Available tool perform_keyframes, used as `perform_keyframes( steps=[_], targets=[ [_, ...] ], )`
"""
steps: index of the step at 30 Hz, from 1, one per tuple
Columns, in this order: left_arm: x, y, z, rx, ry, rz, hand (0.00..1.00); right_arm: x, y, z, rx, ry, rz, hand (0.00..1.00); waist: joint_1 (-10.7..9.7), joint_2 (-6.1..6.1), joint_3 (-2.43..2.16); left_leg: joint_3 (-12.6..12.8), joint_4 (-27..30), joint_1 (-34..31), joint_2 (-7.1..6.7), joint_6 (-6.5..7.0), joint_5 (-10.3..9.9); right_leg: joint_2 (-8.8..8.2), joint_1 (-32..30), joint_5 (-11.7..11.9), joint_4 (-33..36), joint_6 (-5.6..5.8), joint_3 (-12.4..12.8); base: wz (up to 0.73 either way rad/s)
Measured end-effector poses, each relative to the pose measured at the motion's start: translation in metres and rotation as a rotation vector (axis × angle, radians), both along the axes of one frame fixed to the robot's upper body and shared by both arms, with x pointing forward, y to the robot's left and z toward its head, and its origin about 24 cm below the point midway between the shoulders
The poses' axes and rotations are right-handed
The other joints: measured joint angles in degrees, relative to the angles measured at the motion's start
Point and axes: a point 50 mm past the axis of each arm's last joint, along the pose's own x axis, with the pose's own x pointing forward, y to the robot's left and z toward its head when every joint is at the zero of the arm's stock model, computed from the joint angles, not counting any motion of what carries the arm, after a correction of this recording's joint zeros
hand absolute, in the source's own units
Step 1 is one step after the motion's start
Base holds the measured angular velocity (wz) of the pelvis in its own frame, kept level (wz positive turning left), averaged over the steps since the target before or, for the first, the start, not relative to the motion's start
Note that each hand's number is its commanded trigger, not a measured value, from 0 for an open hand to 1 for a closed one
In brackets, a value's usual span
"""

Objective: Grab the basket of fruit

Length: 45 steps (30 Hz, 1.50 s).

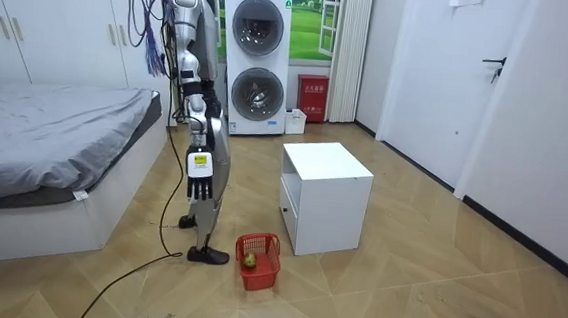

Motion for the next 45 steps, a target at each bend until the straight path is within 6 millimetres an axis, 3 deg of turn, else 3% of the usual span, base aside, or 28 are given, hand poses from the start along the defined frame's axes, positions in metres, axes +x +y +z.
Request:
perform_keyframes(
  steps=[18,25,31,36,40,42,45],
  targets=[
    [0.003,-0.001,0.0,0.0,-0.007,-0.019,0.0,0.001,0.003,-0.001,0.01,0.013,0.039,0.0,0.3,-0.29,-0.04,0.0,0.0,0.0,0.03,0.0,0.0,0.05,0.1,-0.1,0.1,0.05,0.2,0.0],
    [0.005,-0.001,-0.001,0.003,-0.013,-0.02,0.0,-0.001,0.003,-0.001,0.016,0.017,0.036,0.0,0.7,-0.52,0.05,0.5,0.0,0.0,-0.13,0.0,0.0,0.13,-0.3,-0.1,0.1,0.04,1.6,-0.05],
    [0.006,-0.002,-0.001,0.0,-0.017,-0.021,0.0,-0.001,0.004,-0.001,0.019,0.01,0.036,0.0,1.0,0.01,-0.17,1.1,0.0,-0.3,-0.16,0.0,0.0,0.19,-1.0,-0.1,0.3,0.04,2.6,-0.06],
    [0.012,-0.001,-0.001,-0.006,-0.025,-0.025,0.0,0.004,0.004,-0.001,0.018,-0.014,0.037,0.0,0.7,0.38,-0.32,1.8,0.5,-1.5,-0.78,0.01,0.0,-0.82,-3.8,-1.0,3.3,0.13,2.8,-0.08],
    [0.019,0.008,0.001,0.01,-0.039,-0.034,0.0,0.008,0.004,-0.001,0.009,-0.029,0.038,0.0,0.5,0.36,0.12,3.8,2.2,-2.6,-1.46,0.05,0.0,-1.84,-6.2,-1.0,6.2,0.13,3.2,-0.21],
    [0.023,0.012,0.002,0.019,-0.05,-0.037,0.0,0.009,0.002,0.0,-0.002,-0.032,0.035,0.0,0.2,0.36,0.14,4.8,3.1,-3.8,-1.89,0.65,-0.3,-2.14,-7.5,-0.6,6.5,0.25,4.0,-0.19],
    [0.022,0.013,0.002,0.019,-0.054,-0.017,0.0,0.015,-0.003,0.001,-0.024,-0.049,0.035,0.0,-0.5,1.2,-0.13,7.0,4.1,-7.0,-2.81,2.7,-0.1,-2.43,-10.0,2.5,4.5,1.06,6.4,-0.31]
  ],
)
